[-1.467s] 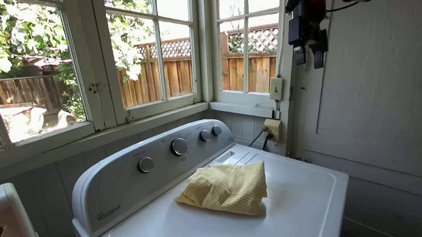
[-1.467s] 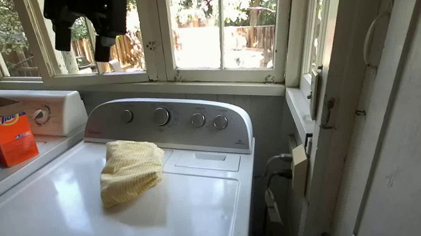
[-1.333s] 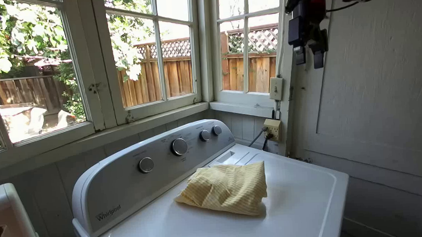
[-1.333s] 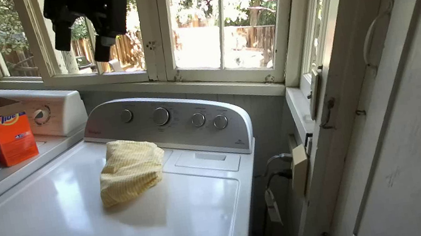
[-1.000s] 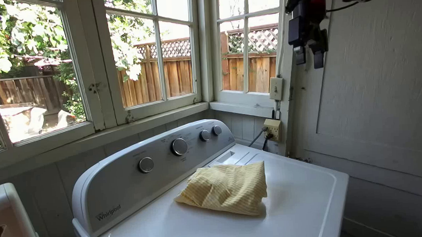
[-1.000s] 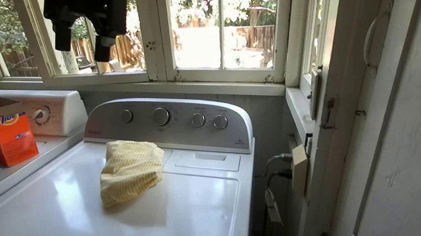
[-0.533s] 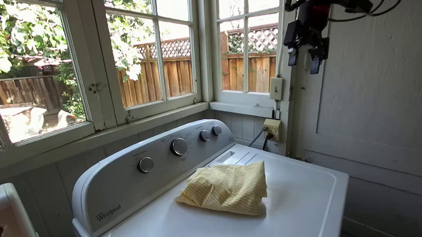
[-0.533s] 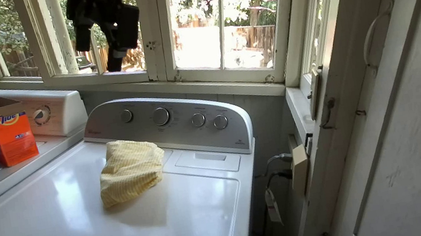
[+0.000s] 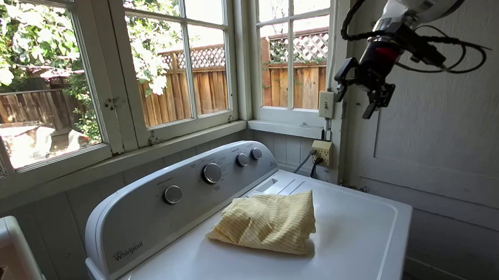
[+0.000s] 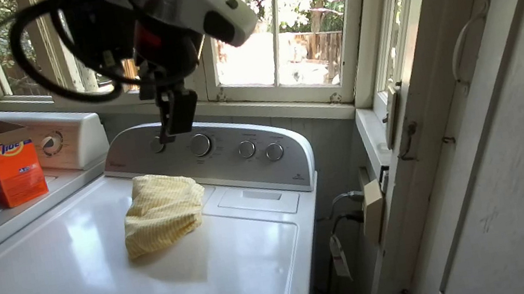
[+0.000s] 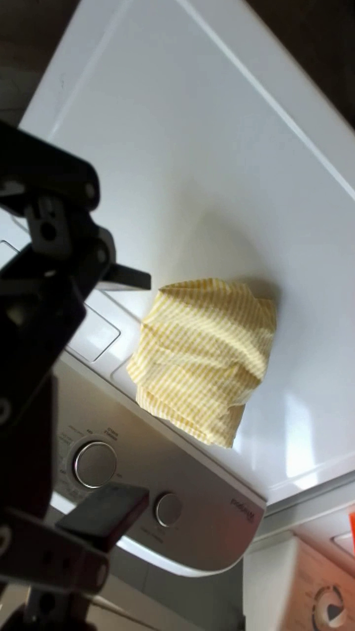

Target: Flip the switch

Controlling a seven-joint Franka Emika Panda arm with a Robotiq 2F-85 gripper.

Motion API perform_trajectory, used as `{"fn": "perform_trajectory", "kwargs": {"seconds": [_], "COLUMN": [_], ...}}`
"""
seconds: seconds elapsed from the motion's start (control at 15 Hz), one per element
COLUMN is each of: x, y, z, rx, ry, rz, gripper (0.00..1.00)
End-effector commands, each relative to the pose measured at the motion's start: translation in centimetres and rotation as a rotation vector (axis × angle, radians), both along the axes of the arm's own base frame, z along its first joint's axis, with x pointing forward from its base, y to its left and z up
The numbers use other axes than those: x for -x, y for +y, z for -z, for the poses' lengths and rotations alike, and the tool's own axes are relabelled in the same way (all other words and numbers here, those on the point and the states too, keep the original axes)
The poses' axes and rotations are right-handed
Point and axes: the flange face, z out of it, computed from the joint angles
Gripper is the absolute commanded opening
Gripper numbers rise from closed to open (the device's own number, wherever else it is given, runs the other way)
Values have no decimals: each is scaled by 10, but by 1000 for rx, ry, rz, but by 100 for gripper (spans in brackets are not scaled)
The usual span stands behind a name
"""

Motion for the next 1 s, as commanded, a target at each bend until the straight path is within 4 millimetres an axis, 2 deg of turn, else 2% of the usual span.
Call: {"fn": "perform_trajectory", "kwargs": {"seconds": [0.0, 0.07, 0.2, 0.4, 0.47, 0.93], "x": [0, -2, -2, -2, -10, -37], "y": [-1, 0, 0, 0, -1, -1], "z": [34, 15, 28, 31, 41, 75], "rx": [-151, -83, -124, -137, -126, -293], "ry": [-32, -12, -13, -12, -57, -147], "rz": [128, 68, 102, 111, 176, 547], "gripper": [100, 100, 100, 100, 100, 100]}}
